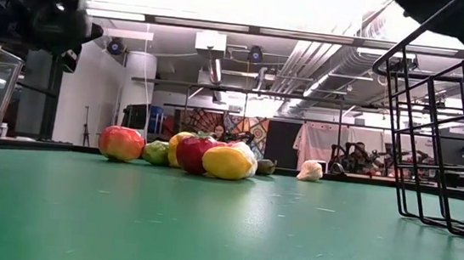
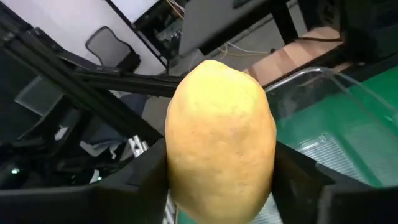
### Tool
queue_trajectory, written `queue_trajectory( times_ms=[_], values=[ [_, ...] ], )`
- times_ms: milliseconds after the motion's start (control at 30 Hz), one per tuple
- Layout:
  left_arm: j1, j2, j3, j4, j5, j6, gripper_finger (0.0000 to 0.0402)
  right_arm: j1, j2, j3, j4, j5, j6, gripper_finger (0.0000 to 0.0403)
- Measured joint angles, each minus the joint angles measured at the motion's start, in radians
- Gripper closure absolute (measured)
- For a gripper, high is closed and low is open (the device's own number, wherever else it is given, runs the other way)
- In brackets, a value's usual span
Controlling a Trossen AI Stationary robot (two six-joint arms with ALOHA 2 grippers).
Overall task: Sort produce into baskets
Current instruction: Put the middle lemon into the transparent bin, then put the bottom lemon into the transparent bin
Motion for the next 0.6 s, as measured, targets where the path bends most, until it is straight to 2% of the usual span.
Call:
queue_trajectory(
  times_ms=[33, 100, 200, 367, 433, 533, 600],
  values=[
    [0.0, 0.001, 0.0, 0.001, 0.0, 0.0, 0.0401, 0.0, 0.0, -0.038, 0.09, 0.001, 0.015, 0.0158],
    [0.0, 0.002, 0.0, 0.001, 0.001, 0.0, 0.0401, 0.001, -0.004, -0.08, 0.146, 0.019, 0.082, 0.012],
    [0.0, 0.007, -0.001, -0.001, 0.001, 0.0, 0.0401, -0.002, -0.012, -0.078, 0.098, -0.004, 0.129, 0.008],
    [0.0, 0.01, 0.0, 0.001, 0.0, 0.0, 0.0401, -0.015, -0.016, 0.017, -0.006, -0.069, 0.112, 0.0056],
    [0.0, 0.01, 0.0, 0.001, 0.0, 0.0, 0.0401, -0.029, -0.063, -0.01, -0.035, -0.096, 0.069, 0.0055],
    [0.0, 0.01, 0.0, 0.001, 0.0, 0.0, 0.0401, -0.053, -0.16, -0.019, -0.304, -0.068, -0.056, 0.0054],
    [0.0, 0.01, 0.0, 0.0, 0.0, 0.0, 0.0401, -0.063, -0.235, -0.019, -0.526, 0.01, -0.15, 0.0054]
  ],
)
